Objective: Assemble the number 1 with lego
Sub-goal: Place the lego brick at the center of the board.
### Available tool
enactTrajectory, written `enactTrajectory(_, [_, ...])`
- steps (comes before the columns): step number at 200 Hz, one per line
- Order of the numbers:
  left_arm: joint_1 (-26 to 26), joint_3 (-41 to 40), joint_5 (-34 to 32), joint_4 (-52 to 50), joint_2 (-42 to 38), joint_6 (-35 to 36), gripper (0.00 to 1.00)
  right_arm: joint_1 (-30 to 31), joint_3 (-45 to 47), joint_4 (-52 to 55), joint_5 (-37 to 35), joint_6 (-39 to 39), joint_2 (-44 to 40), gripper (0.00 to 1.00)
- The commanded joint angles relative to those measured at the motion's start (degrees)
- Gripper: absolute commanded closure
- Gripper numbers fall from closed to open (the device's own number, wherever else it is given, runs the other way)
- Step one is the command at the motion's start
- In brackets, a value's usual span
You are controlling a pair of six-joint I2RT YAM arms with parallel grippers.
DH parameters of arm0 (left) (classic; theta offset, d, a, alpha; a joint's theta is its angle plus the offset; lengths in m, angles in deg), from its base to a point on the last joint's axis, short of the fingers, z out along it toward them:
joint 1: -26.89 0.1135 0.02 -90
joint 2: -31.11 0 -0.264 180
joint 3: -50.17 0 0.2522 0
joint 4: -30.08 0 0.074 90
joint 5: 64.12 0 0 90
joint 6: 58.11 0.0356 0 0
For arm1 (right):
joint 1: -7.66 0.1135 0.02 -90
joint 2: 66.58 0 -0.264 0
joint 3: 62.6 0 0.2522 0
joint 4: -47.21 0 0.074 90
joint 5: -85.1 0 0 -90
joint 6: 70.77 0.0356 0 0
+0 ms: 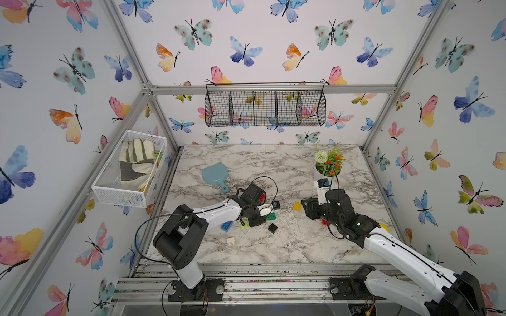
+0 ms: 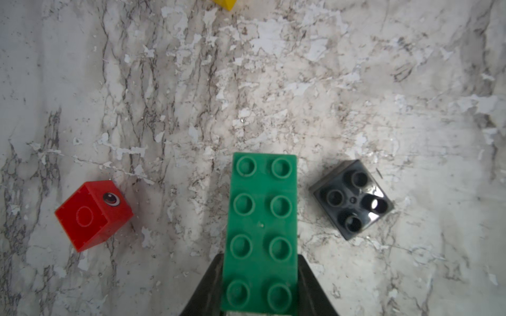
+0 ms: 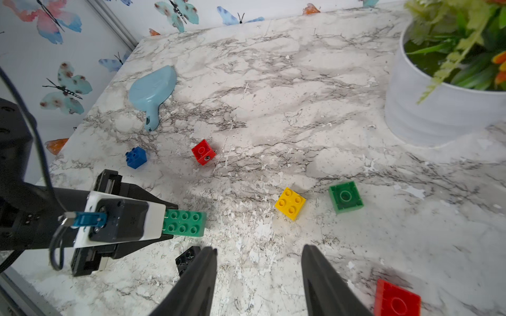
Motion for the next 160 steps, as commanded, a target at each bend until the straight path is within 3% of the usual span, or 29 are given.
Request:
enactTrajectory(1, [-0.4,2.1,-0.1,0.9,2.6,2.6,0.73,0.1,-1.0,0.2,-2.8,0.9,-1.5,0.45])
enactTrajectory(34, [-0.3,4.5,0.5,0.8,6.7,4.8,0.68,0.1,-1.1,0.6,-2.2,0.5,-1.8,0.45])
enactTrajectory(95, [0.0,5.1,0.5,1.6,9.0,4.7,0.36,0.1,-0.7,2.0,-2.2,-1.7,-3.7,0.44])
enactTrajectory(110, [0.1,4.7,0.2,1.5,7.4,4.7,0.33,0.1,-0.1,1.0,-0.2,-3.9,-3.9,0.42])
enactTrajectory(133, [0.1,2.8,0.4,2.6,1.1,3.5,0.30,0.2,0.3,-0.8,8.5,-12.2,-2.6,0.42])
enactTrajectory(160, [1.2,-4.2,-2.9,11.0,-10.9,-4.8,0.29,0.4,-3.4,4.3,17.3,-21.0,4.5,0.43])
